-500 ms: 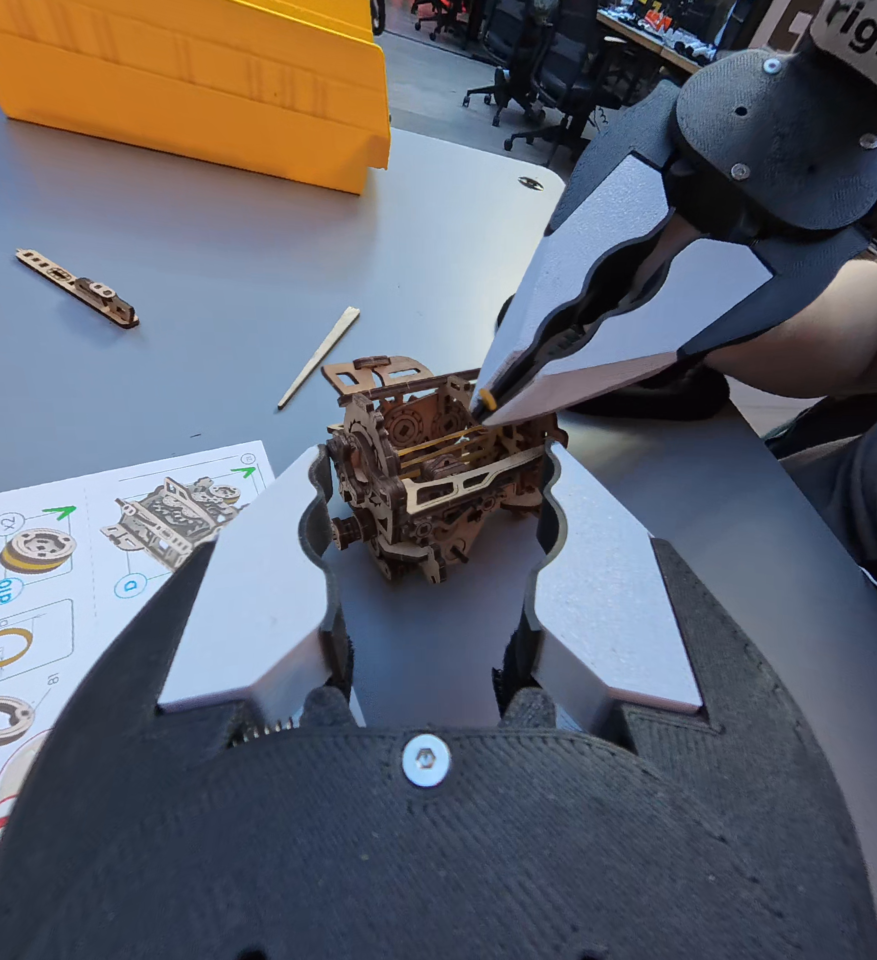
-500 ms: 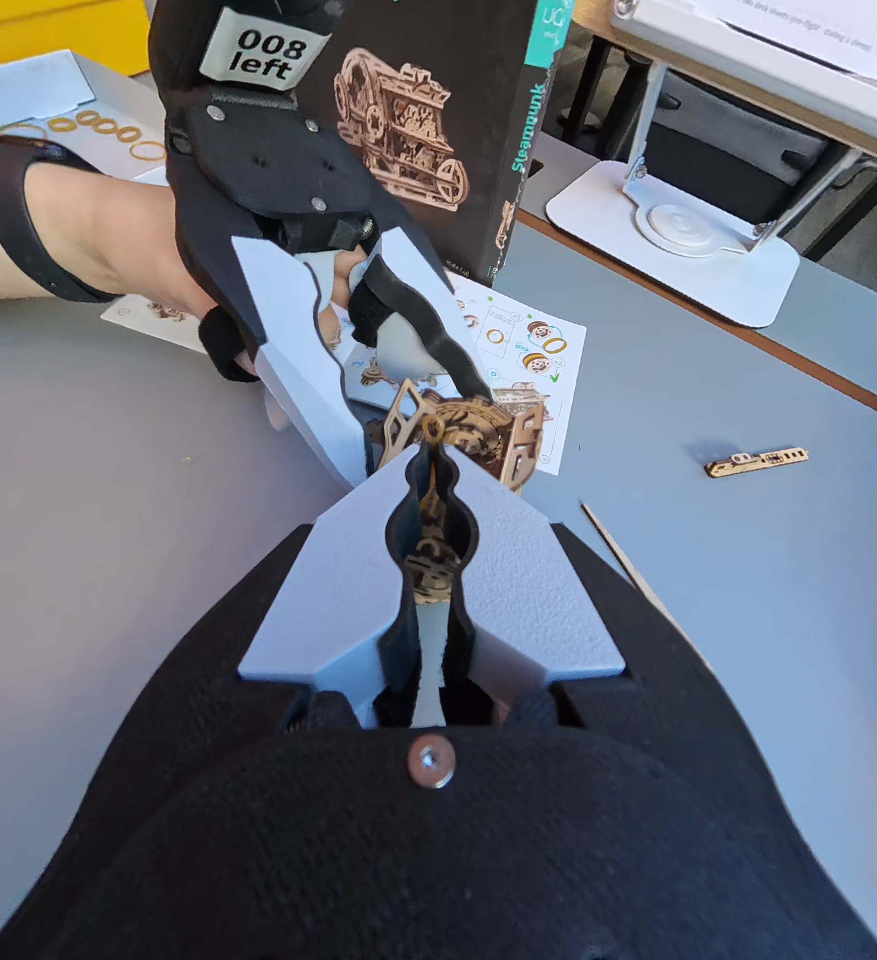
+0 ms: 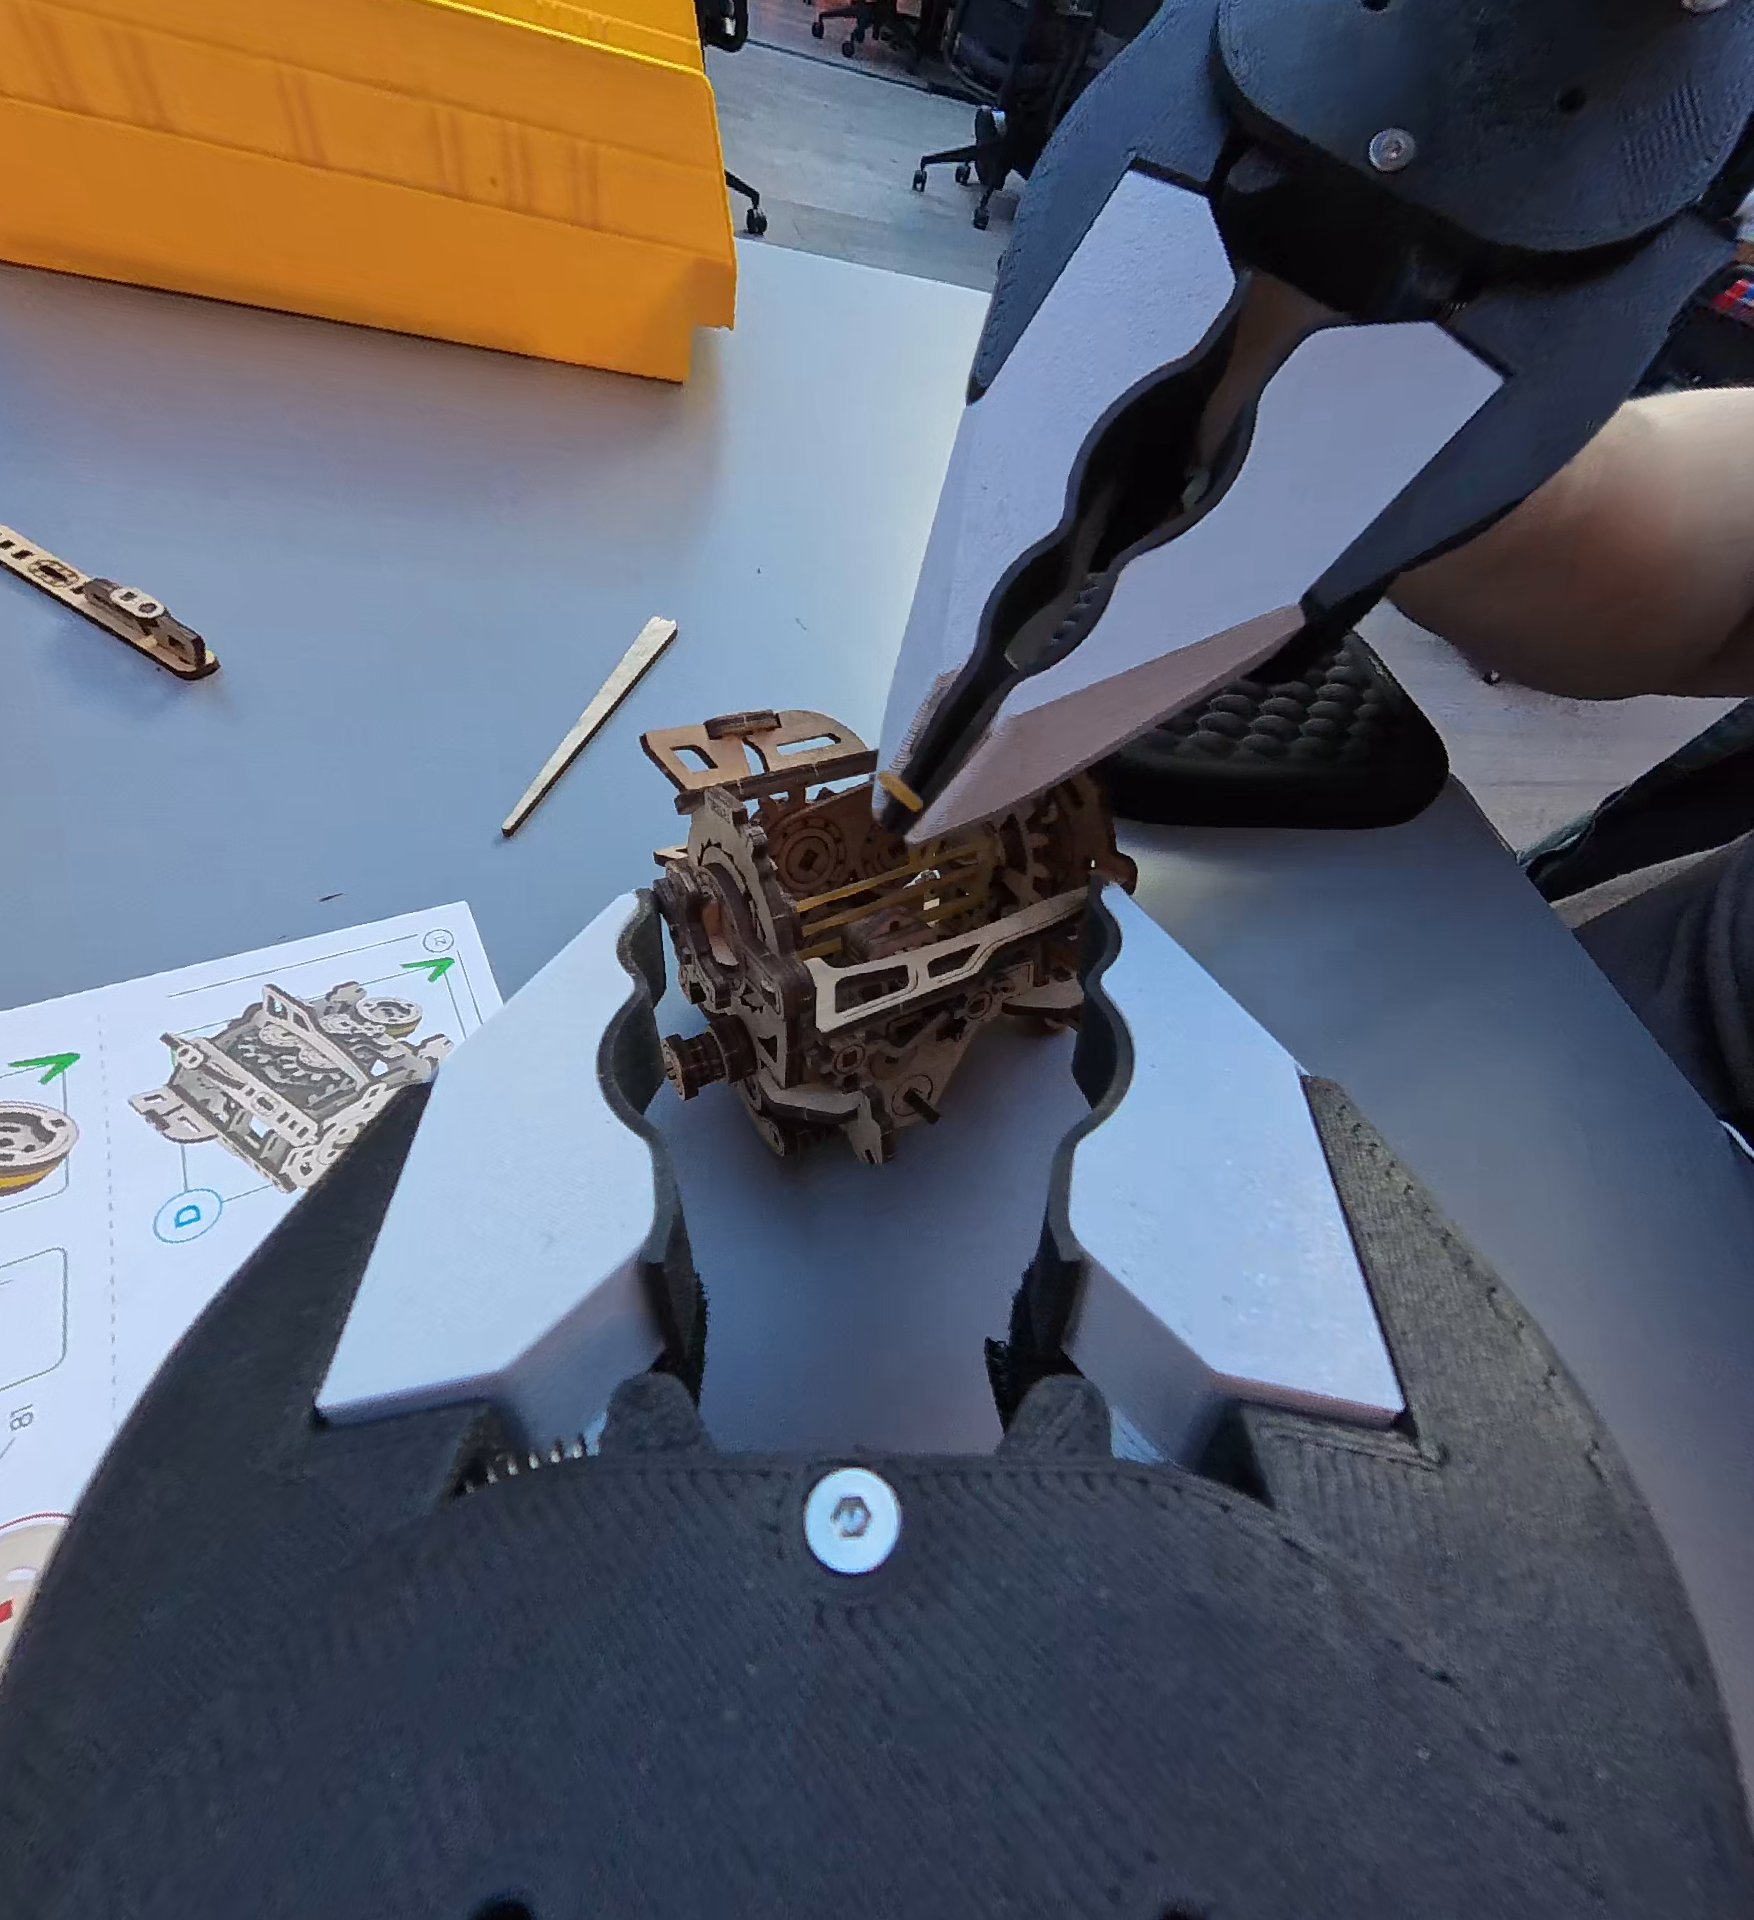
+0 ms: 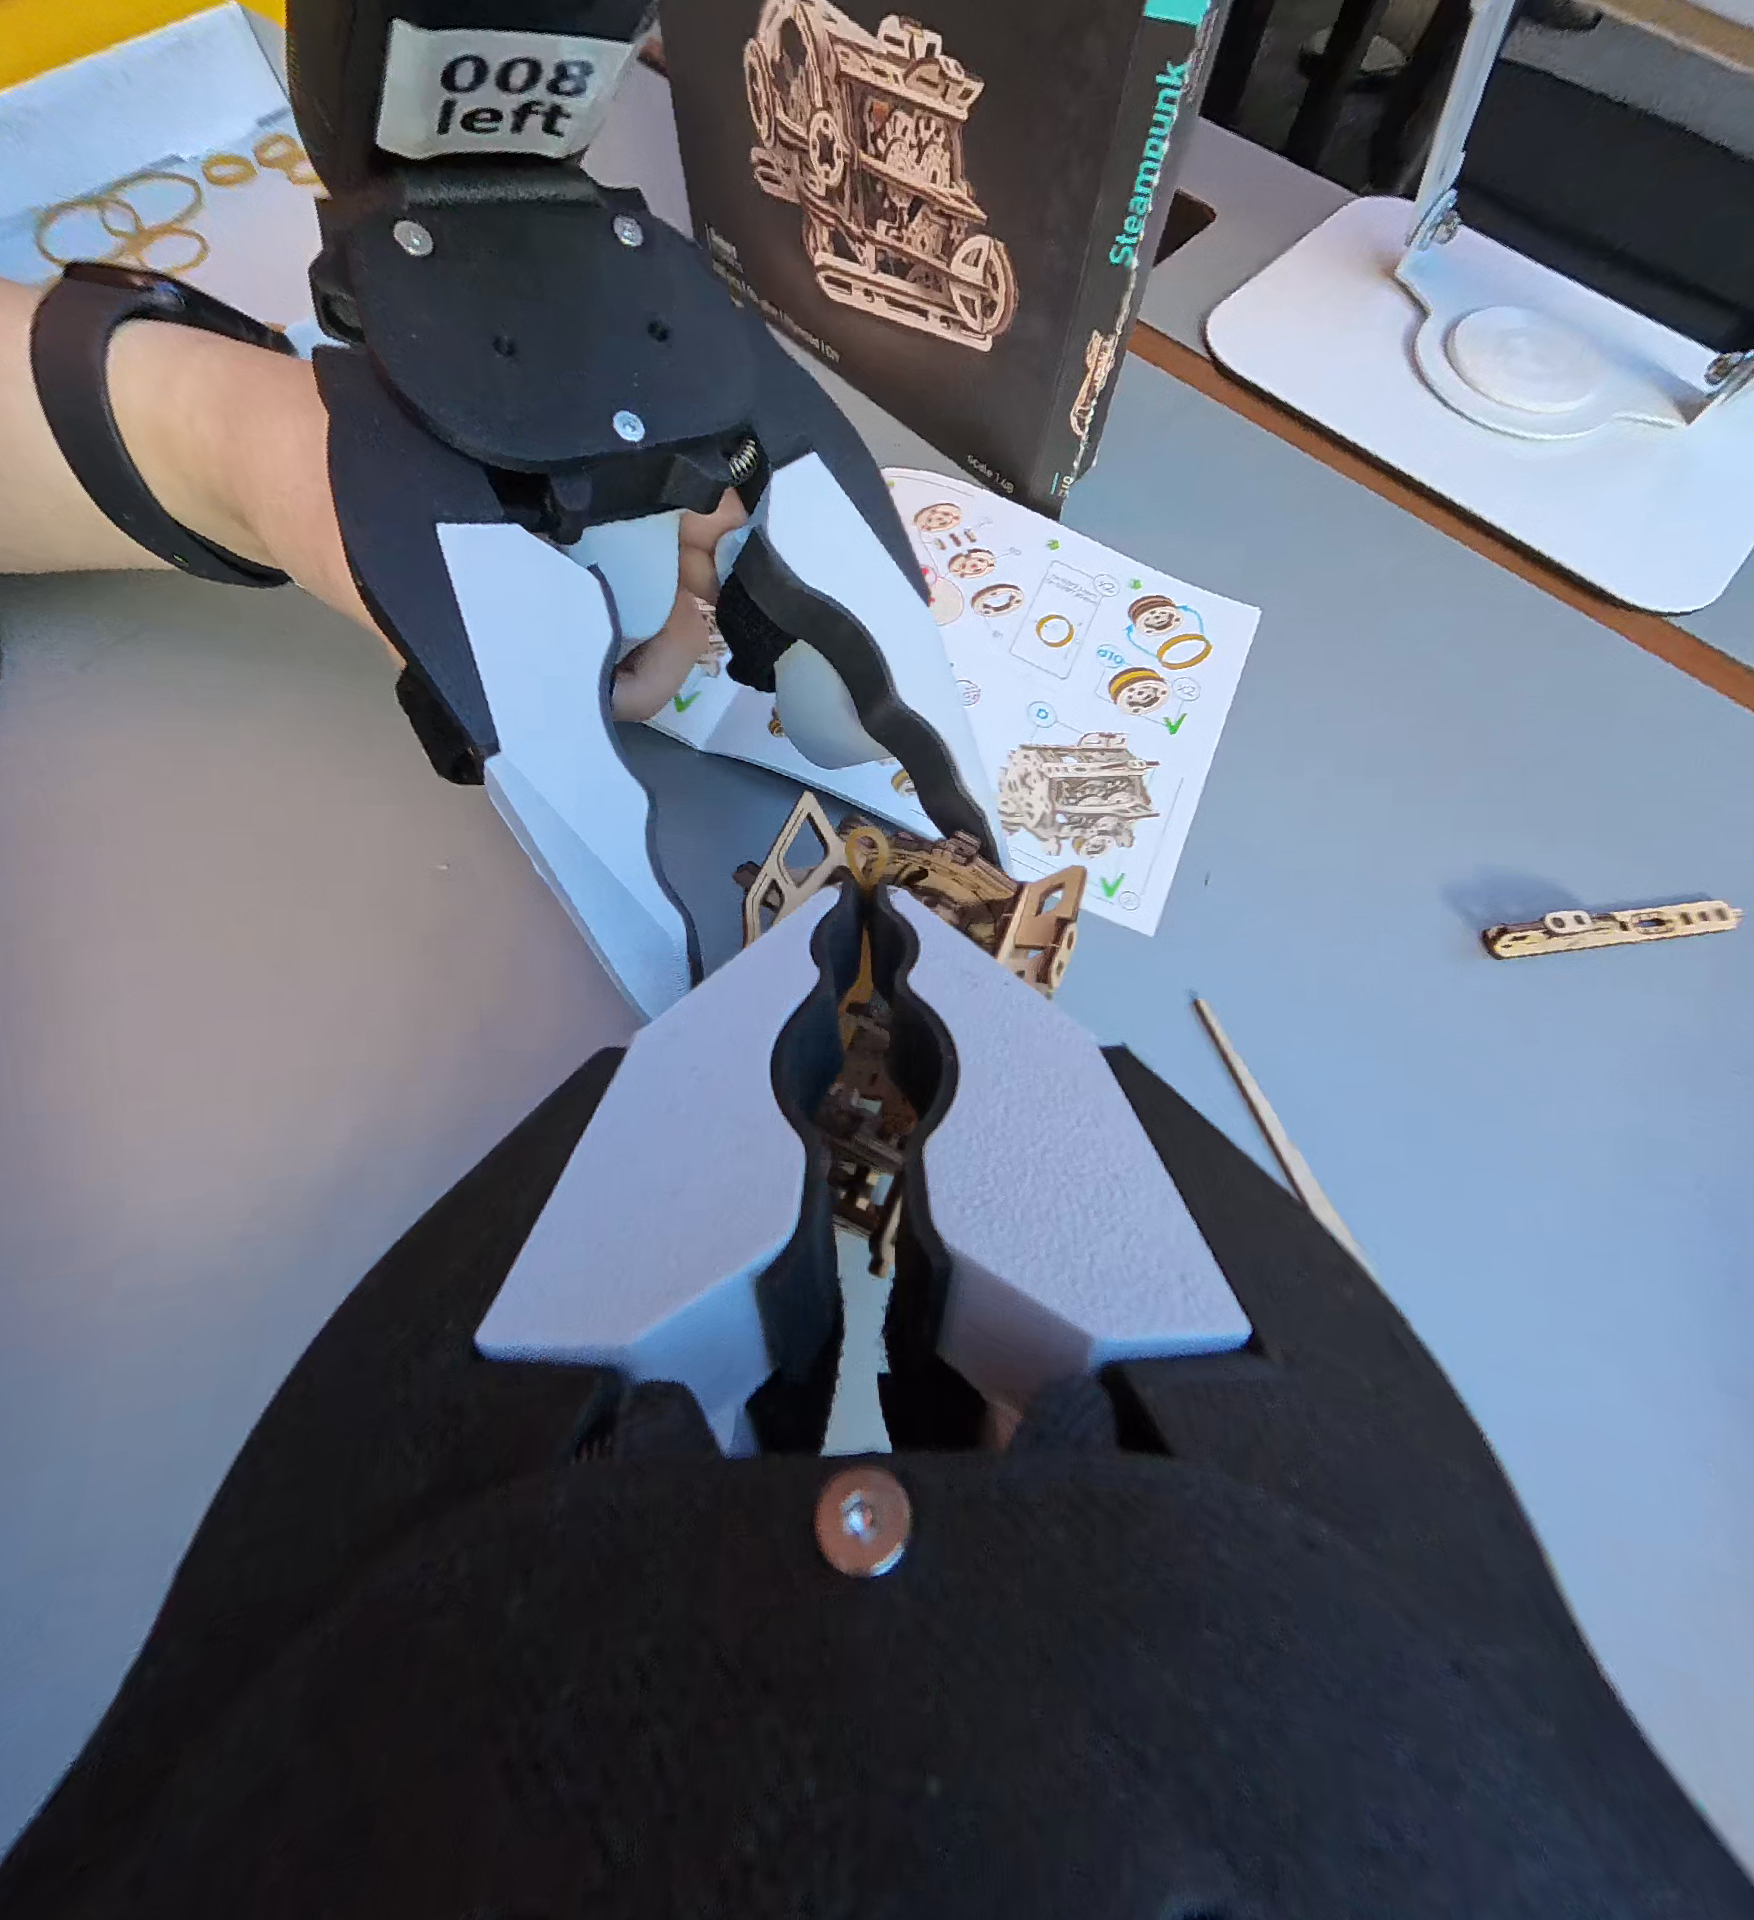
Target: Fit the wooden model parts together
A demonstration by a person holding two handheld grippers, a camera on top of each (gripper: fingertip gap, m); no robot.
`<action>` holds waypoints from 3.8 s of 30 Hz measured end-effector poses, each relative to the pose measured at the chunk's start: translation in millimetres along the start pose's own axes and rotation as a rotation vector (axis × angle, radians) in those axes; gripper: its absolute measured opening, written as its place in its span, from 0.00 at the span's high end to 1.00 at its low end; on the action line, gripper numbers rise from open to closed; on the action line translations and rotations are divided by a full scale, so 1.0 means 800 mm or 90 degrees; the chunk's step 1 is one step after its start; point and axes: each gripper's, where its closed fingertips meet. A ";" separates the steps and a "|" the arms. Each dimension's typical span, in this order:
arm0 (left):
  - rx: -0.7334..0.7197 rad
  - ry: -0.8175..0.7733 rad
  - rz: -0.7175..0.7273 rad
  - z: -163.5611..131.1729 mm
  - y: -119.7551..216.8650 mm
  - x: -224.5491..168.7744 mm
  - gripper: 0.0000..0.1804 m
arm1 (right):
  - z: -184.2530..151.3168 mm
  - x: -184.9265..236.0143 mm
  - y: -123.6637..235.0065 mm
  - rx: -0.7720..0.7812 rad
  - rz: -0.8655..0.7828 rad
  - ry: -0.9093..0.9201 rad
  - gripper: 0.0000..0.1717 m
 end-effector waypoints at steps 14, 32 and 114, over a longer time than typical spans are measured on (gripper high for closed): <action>0.017 0.108 0.011 -0.011 -0.020 -0.033 0.56 | -0.016 0.007 0.036 0.055 0.109 -0.093 1.00; -0.067 0.197 0.043 -0.009 -0.041 -0.060 0.54 | -0.044 0.016 0.058 0.172 0.115 0.019 1.00; -0.073 0.078 0.052 0.038 0.051 -0.068 0.86 | -0.015 0.050 0.039 0.122 0.228 0.271 1.00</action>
Point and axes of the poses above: each gripper's, where its closed fingertips meet, y back along the fingers, z out of its top, x = y × z across the jaws, and after that the axes turned 5 degrees about -z, right-handed
